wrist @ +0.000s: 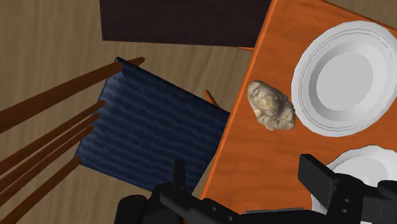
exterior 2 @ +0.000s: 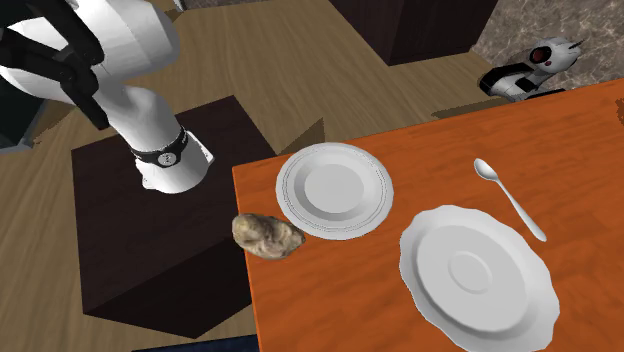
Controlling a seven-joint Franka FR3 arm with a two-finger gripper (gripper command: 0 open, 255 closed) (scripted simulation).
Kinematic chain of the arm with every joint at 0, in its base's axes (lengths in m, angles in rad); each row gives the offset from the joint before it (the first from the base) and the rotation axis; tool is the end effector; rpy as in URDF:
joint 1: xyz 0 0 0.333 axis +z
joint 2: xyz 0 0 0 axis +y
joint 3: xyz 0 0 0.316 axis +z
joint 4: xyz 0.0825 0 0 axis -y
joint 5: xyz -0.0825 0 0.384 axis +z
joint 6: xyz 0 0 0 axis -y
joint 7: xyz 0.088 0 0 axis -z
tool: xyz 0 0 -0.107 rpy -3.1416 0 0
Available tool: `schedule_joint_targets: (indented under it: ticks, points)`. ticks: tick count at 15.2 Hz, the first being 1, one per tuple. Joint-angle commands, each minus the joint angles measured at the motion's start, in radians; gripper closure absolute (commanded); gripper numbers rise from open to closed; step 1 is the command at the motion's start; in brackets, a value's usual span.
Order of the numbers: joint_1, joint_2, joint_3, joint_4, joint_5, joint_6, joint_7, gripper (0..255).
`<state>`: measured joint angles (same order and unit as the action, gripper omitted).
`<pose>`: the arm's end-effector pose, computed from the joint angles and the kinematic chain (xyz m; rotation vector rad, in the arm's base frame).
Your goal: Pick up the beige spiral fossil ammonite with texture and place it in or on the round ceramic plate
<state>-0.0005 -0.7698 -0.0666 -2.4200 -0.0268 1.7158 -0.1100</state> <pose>0.3227 -0.0290 0.5674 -3.1238 -0.0987 -0.1030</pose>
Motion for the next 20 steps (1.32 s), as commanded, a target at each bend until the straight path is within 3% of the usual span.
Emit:
schedule_joint_targets:
  ticks: [1, 10, 20]
  points:
    - [0.000, 0.000, 0.000, 0.000, 0.000, 0.000, 0.000, 0]
    - [0.092, 0.249, 0.045, -0.045, 0.047, 0.175, -0.055, 0]
    - [0.187, 0.571, 0.108, -0.026, 0.098, 0.346, -0.122, 0]
